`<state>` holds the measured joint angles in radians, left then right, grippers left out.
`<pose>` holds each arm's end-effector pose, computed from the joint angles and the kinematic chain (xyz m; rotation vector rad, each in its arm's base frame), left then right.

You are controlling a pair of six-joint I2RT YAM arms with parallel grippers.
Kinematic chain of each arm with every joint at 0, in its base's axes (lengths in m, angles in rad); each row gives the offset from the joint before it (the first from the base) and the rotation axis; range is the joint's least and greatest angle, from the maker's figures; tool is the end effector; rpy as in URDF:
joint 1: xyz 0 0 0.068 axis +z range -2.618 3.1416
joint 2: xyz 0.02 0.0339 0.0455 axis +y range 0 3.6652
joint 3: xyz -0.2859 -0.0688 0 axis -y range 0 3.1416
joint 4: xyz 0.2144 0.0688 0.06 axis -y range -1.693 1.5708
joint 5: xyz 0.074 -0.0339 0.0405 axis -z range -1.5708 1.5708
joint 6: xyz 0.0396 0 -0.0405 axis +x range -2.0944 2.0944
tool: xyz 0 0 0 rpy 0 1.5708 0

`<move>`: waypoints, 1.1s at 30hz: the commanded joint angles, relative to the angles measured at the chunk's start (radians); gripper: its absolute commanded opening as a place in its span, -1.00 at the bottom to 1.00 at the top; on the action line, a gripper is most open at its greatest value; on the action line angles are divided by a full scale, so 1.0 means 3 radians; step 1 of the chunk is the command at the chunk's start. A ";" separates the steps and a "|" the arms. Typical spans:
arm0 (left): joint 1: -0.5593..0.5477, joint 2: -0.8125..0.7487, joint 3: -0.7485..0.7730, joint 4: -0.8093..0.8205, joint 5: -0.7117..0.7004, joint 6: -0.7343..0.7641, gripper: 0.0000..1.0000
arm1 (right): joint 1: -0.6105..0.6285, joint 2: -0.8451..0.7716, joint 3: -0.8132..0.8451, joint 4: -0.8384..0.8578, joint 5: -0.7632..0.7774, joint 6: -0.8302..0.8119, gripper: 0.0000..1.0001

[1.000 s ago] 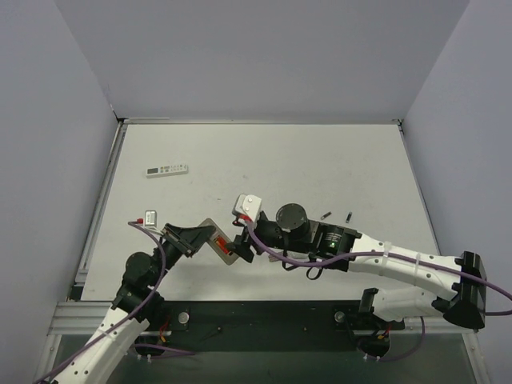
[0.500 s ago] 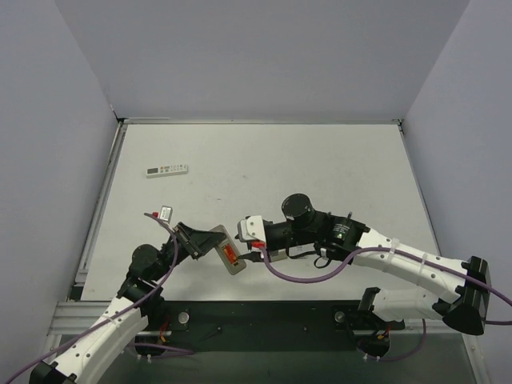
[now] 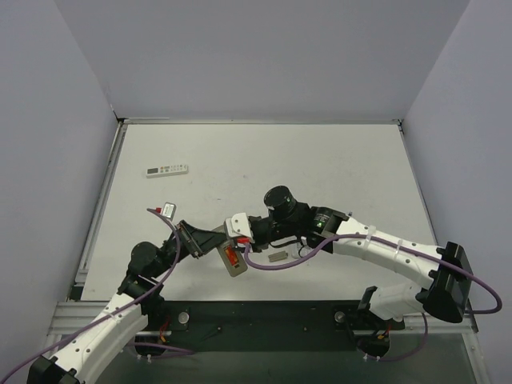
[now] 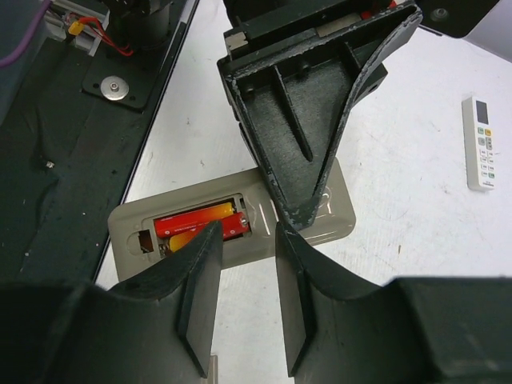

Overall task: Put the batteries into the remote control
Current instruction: Load the battery into the remote control.

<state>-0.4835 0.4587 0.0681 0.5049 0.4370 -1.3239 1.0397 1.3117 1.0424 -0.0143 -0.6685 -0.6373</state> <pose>0.0754 -0.0585 0.2265 -0.3058 1.7179 -1.7243 0.1157 0.2455 0.3613 -1.6751 0.8667 0.8947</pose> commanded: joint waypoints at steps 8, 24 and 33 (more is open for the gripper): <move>-0.0004 0.0066 0.0172 0.0342 0.0093 0.0005 -1.00 | -0.0040 0.0148 0.0278 -0.0218 -0.0359 -0.0177 -0.50; -0.0004 0.0128 0.0197 0.0424 0.0103 -0.0005 -1.00 | -0.0040 0.0265 0.0279 -0.0346 -0.0400 -0.0218 -0.66; -0.0004 0.0214 0.0289 0.0612 0.0067 -0.0040 -1.00 | -0.0030 0.0281 0.0166 -0.0433 -0.0359 -0.0238 -0.87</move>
<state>-0.4835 0.5217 0.0700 0.5396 0.4549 -1.3193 1.0313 1.3842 1.0981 -0.0990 -0.7410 -0.6853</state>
